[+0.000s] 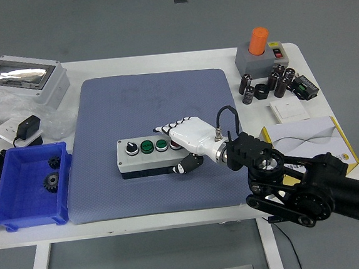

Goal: Pick up the button,place it on the desk,press the button,press the button

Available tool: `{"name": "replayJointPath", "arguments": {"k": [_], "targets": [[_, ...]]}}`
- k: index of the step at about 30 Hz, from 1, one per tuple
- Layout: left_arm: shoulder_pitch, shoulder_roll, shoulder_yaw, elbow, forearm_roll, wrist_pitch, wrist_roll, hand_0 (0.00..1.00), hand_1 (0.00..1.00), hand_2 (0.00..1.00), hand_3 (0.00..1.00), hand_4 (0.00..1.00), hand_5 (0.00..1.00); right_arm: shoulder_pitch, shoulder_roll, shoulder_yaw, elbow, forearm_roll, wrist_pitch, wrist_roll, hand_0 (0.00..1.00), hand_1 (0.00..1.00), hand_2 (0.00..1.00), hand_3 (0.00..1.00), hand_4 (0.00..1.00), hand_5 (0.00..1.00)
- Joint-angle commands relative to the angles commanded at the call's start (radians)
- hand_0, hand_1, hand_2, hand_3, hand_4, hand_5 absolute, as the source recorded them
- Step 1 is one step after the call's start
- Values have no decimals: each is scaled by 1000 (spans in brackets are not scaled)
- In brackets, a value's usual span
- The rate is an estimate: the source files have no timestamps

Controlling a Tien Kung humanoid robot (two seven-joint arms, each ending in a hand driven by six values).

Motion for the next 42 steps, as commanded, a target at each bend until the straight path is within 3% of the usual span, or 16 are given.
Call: {"name": "replayJointPath", "arguments": {"k": [4,8,13,18,21,22,23,28,29,34,35,40,41,42], "targets": [[0,1,4,-4,-6,-3,15,833,816,781,920,997,835,-6,-33,25,58,32,19,-4,827,857,958,998,919,365],[0,2,7,-7,-11,5,18,867,845,808,950,998,864,-30,-92,68,143,116,38,5,843,877,992,998,935,383],[4,1,14,-9,-23,17,21,881,857,818,955,998,890,-76,-174,173,272,234,61,48,849,888,998,998,936,377],[7,0,16,-8,-27,23,16,882,859,819,955,998,872,-95,-244,277,389,228,44,60,850,891,998,998,935,422],[7,-1,16,-8,-27,26,11,882,859,819,955,998,872,-100,-283,338,449,256,66,73,850,891,998,998,935,422],[8,-1,16,-7,-28,26,10,882,859,819,955,998,872,-100,-292,353,459,273,81,74,850,891,998,998,935,422],[8,-1,16,-7,-29,27,9,882,857,818,950,998,858,-99,-301,367,467,294,99,73,820,849,920,998,908,487],[6,0,15,-8,-31,33,6,882,857,818,950,998,858,-62,-316,321,470,373,169,54,820,849,920,998,908,487],[5,0,15,-8,-31,34,4,882,855,816,948,998,886,-53,-314,303,469,378,176,51,658,647,680,898,817,696],[2,1,14,-7,-30,36,-1,882,855,816,948,998,886,3,-285,206,452,360,179,32,658,647,680,898,817,696],[2,1,14,-7,-30,36,-1,880,854,814,945,998,899,15,-278,190,447,348,177,24,350,287,407,831,668,998],[3,2,16,-8,-32,36,1,880,854,814,945,998,899,58,-246,121,419,286,175,-23,350,287,407,831,668,998],[2,2,16,-8,-32,36,1,875,851,810,941,998,924,66,-239,104,408,273,178,-38,193,165,229,762,550,879],[2,2,16,-8,-32,36,1,875,851,810,941,998,924,71,-234,93,400,264,180,-47,193,165,229,762,550,879]]}}
